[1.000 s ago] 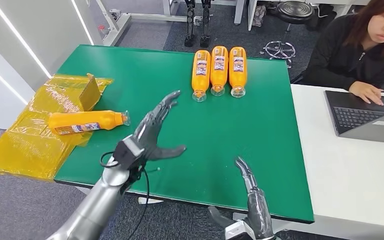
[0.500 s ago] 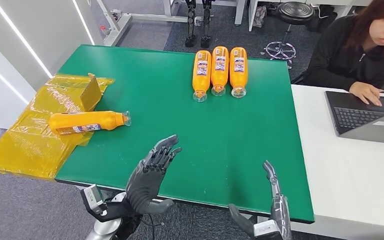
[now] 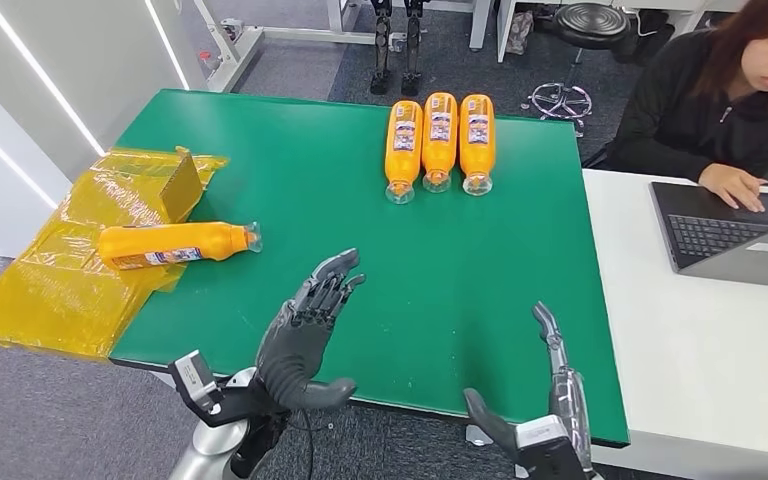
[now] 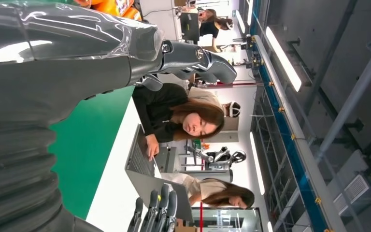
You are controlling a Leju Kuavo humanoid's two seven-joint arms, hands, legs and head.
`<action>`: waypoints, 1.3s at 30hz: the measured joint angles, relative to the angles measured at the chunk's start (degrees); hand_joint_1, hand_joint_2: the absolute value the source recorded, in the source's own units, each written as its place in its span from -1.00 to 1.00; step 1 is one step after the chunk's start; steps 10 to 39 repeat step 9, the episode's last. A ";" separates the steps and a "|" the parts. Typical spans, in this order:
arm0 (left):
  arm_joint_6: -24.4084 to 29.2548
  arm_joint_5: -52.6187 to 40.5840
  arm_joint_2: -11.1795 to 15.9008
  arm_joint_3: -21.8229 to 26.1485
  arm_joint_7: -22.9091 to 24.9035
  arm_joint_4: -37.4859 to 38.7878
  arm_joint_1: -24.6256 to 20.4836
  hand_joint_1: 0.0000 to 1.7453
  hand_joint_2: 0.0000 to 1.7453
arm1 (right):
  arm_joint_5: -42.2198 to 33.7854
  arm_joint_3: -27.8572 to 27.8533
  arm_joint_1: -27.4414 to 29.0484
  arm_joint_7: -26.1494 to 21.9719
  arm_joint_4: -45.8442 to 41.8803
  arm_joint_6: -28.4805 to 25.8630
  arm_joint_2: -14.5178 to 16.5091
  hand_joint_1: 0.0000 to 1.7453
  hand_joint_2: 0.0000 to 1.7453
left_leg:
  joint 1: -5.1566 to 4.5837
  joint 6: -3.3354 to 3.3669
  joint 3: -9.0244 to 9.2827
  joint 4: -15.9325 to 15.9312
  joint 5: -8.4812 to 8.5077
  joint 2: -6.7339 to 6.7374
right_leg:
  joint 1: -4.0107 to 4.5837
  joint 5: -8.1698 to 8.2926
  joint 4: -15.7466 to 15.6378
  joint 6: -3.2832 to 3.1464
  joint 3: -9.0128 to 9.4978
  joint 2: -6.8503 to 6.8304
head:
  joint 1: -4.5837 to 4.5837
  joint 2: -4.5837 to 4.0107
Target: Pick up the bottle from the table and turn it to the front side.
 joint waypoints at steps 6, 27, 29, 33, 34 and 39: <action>0.80 -0.71 -0.27 0.80 0.85 0.50 -1.66 -1.00 1.00 | -0.02 -3.22 -0.84 0.61 -0.14 1.40 0.09 -1.00 1.00 | 0.00 0.00 0.00 0.00 0.00 0.00 | 0.00 0.00 0.00 0.00 0.01 0.00 | 0.00 0.00; 0.79 -1.10 -0.38 0.92 1.25 1.17 -2.73 -1.00 1.00 | 0.09 -4.93 -1.49 1.09 -0.08 2.41 0.11 -1.00 1.00 | 0.00 0.01 0.00 0.01 0.01 0.00 | 0.00 0.01 0.00 0.01 0.01 -0.01 | 0.00 0.00; 0.79 -1.10 -0.38 0.92 1.25 1.17 -2.73 -1.00 1.00 | 0.09 -4.93 -1.49 1.09 -0.08 2.41 0.11 -1.00 1.00 | 0.00 0.01 0.00 0.01 0.01 0.00 | 0.00 0.01 0.00 0.01 0.01 -0.01 | 0.00 0.00; 0.79 -1.10 -0.38 0.92 1.25 1.17 -2.73 -1.00 1.00 | 0.09 -4.93 -1.49 1.09 -0.08 2.41 0.11 -1.00 1.00 | 0.00 0.01 0.00 0.01 0.01 0.00 | 0.00 0.01 0.00 0.01 0.01 -0.01 | 0.00 0.00; 0.79 -1.10 -0.38 0.92 1.25 1.17 -2.73 -1.00 1.00 | 0.09 -4.93 -1.49 1.09 -0.08 2.41 0.11 -1.00 1.00 | 0.00 0.01 0.00 0.01 0.01 0.00 | 0.00 0.01 0.00 0.01 0.01 -0.01 | 0.00 0.00; 0.79 -1.10 -0.38 0.92 1.25 1.17 -2.73 -1.00 1.00 | 0.09 -4.93 -1.49 1.09 -0.08 2.41 0.11 -1.00 1.00 | 0.00 0.01 0.00 0.01 0.01 0.00 | 0.00 0.01 0.00 0.01 0.01 -0.01 | 0.00 0.00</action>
